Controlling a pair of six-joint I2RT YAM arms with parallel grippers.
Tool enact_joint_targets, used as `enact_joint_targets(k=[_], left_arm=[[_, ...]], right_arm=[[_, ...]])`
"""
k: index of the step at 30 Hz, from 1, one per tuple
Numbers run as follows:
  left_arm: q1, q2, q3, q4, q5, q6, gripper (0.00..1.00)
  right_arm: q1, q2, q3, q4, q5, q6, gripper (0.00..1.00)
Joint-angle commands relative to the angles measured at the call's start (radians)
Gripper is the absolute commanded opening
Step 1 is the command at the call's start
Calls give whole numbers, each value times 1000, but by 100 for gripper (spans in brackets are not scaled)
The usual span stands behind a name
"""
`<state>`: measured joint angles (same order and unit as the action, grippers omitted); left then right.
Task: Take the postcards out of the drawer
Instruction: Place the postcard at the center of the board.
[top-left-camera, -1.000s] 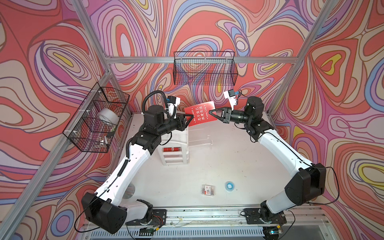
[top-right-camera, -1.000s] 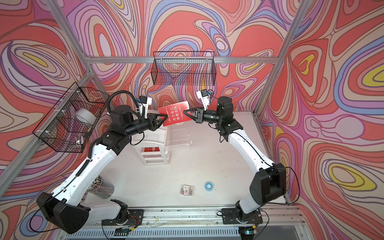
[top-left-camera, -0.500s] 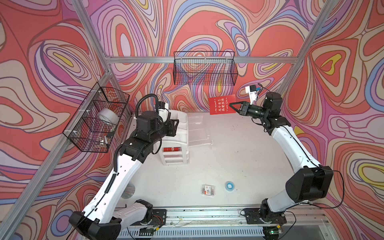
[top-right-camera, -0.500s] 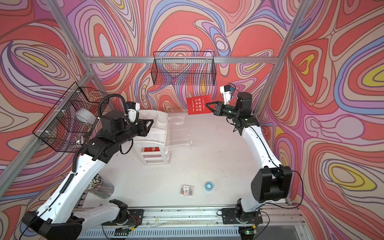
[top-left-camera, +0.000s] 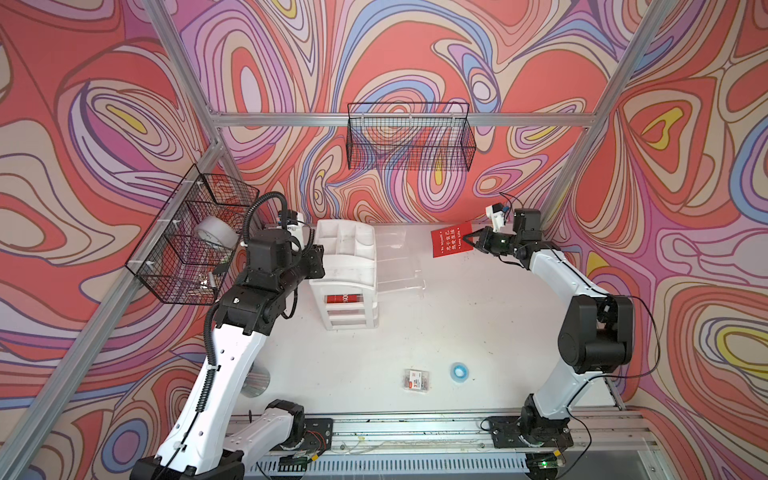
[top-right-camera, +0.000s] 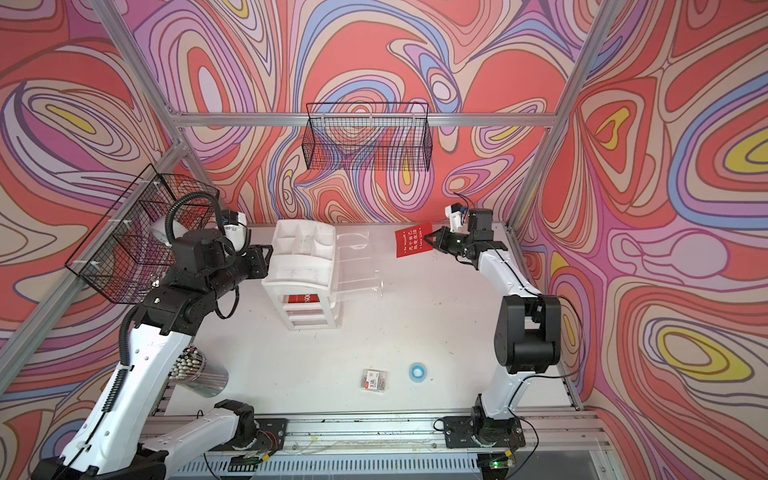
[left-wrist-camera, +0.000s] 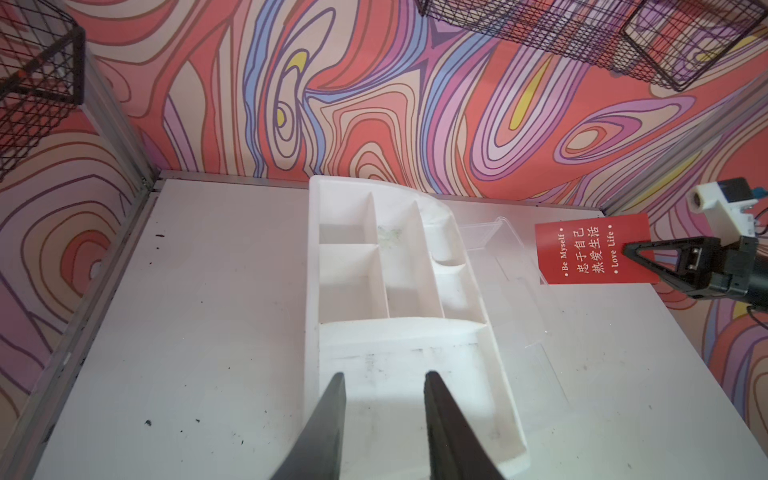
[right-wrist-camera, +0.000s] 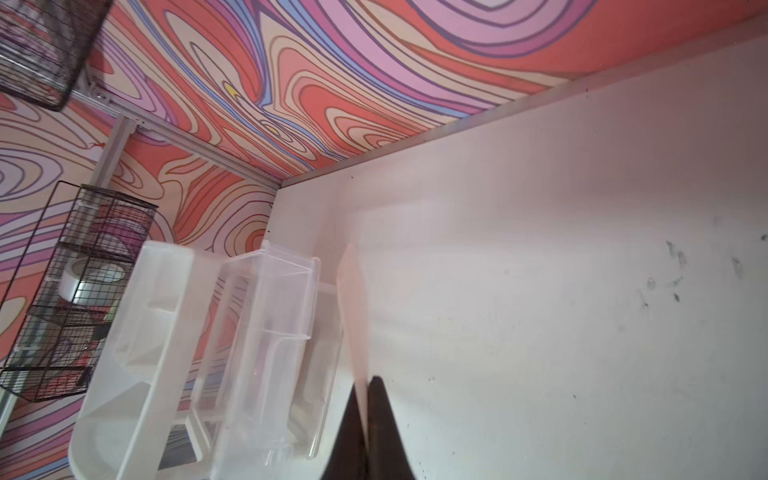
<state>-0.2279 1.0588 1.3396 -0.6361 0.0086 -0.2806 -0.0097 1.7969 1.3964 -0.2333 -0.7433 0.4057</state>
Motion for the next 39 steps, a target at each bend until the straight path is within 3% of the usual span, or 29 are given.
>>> enact_joint_targets(k=[1,10,18,39], left_arm=[[14,-22,-23,-47,-39,7,34],[33,-18,-39,-57,-39,4,36],[35,-1,-54,-50,-17,-3,35],[36,-9,-66,-46,-12,14,38]], right_arm=[[2,53,-44,67,13,18,4],[8,195,-76,185,-33,85,5],[12,270,-82,226,-42,119,13],[13,368,-33,176,-2,107,28]])
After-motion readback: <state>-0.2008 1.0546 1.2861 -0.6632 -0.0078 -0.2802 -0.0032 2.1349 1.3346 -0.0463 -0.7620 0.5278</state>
